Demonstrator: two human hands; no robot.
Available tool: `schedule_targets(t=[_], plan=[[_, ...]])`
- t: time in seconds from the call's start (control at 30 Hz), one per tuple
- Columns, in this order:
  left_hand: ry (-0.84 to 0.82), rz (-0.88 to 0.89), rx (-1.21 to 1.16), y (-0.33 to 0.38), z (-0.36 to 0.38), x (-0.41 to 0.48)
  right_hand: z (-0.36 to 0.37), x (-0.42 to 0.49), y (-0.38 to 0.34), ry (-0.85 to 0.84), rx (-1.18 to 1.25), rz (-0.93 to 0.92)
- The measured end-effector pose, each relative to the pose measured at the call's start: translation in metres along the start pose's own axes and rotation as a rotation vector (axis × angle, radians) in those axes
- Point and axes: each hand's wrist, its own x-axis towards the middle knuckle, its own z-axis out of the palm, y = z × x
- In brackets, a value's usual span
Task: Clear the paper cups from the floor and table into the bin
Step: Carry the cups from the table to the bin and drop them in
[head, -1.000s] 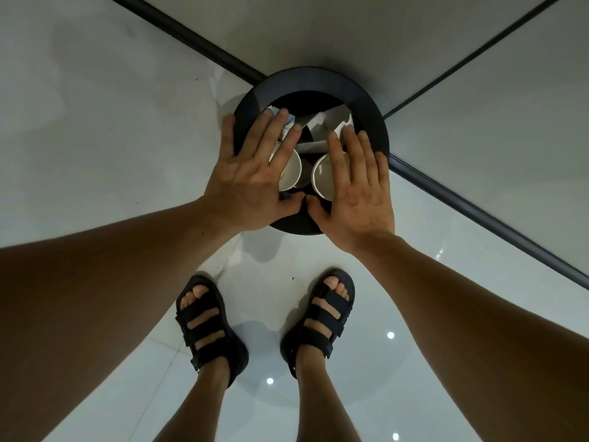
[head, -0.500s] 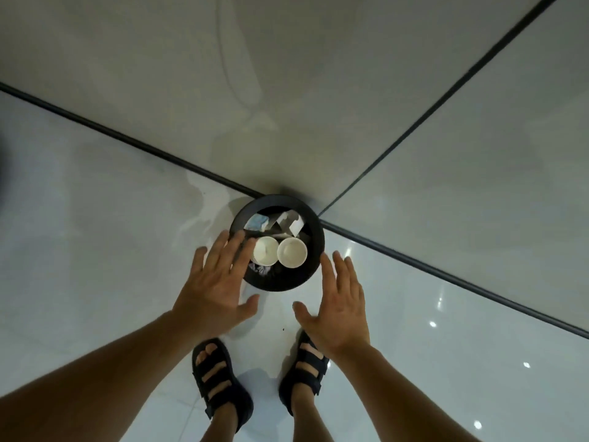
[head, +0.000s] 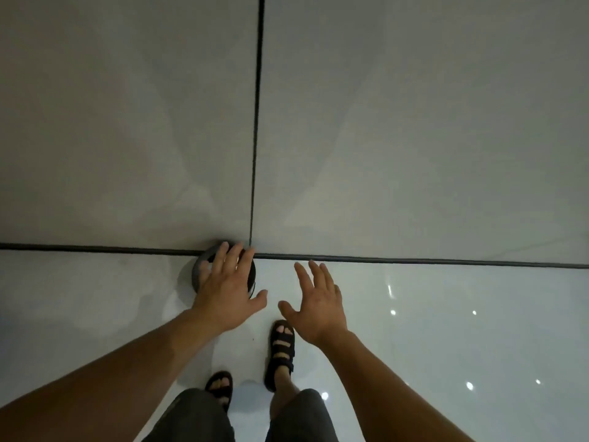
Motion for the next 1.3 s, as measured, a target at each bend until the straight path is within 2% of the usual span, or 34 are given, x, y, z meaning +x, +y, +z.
schedule_targets(t=[0.1,0.27,0.53,0.9,1.07,1.3], plan=[[-0.012,0.093,0.028,0.023,-0.022,-0.03,-0.025,-0.059,0.003,0.096,0.067,0.111],[-0.157,0.226,0.106,0.067,-0.033,-0.083,-0.03,-0.164,0.03,0.142,0.129,0.344],[-0.16,0.627,0.256,0.219,-0.03,-0.136,-0.031,-0.303,0.102,0.345,0.349,0.682],[-0.196,1.134,0.362,0.482,0.079,-0.306,0.008,-0.551,0.264,0.538,0.522,1.104],[-0.277,1.274,0.371,0.561,0.13,-0.369,0.038,-0.636,0.313,0.521,0.606,1.276],[-0.363,1.404,0.463,0.672,0.201,-0.397,0.049,-0.693,0.401,0.576,0.683,1.43]])
